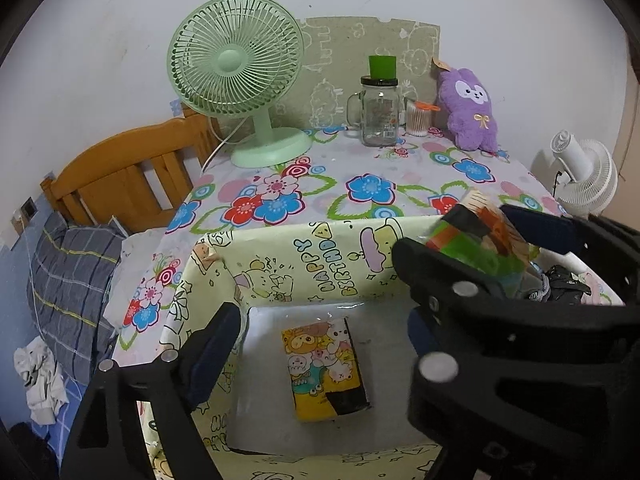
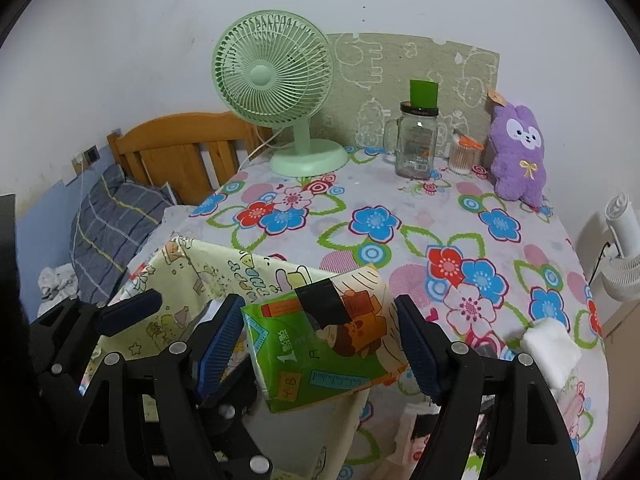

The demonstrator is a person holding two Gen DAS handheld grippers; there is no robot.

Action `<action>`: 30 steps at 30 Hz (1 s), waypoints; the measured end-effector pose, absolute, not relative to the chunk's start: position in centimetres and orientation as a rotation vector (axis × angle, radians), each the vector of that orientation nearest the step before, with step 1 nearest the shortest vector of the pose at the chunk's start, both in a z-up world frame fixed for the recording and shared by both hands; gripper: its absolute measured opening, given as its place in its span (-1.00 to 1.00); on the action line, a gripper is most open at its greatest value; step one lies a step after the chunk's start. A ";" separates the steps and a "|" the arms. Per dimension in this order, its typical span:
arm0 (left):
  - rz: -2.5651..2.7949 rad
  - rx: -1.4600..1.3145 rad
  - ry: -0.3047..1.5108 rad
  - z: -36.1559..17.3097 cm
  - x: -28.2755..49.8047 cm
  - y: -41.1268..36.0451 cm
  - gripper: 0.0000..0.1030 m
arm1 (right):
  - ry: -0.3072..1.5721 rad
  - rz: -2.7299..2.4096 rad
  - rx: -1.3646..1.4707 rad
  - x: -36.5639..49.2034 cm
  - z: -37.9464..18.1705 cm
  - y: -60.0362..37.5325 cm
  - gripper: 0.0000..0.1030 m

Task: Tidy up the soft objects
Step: 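Carry both packs to the fabric box while the left tool releases the yellow pack inside, then lower the green tissue pack into the box and open the right tool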

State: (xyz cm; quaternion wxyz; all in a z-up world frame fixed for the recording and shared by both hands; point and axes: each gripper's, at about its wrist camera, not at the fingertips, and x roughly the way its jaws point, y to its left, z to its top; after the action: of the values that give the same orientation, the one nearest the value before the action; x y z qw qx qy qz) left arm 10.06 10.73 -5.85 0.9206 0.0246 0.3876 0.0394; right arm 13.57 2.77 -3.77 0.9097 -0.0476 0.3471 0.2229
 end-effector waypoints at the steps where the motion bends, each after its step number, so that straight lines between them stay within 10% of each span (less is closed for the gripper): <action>1: 0.082 0.051 0.798 -5.9 10.1 10.7 0.71 | 0.715 0.462 -0.103 13.7 -3.8 2.8 0.54; 8: 0.096 0.053 0.780 -5.6 9.6 10.8 0.84 | 0.700 0.505 -0.112 13.7 -4.1 3.3 0.87; 30: 0.080 0.091 0.673 -3.1 7.1 6.8 0.88 | 0.651 0.449 -0.100 10.8 -2.0 -0.6 0.89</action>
State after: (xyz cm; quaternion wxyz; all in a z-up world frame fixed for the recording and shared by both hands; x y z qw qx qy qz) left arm 7.10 6.81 -3.08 0.9421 0.0445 0.3301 0.0394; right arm 10.81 -0.62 -1.96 0.9216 -0.0486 0.3170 0.2184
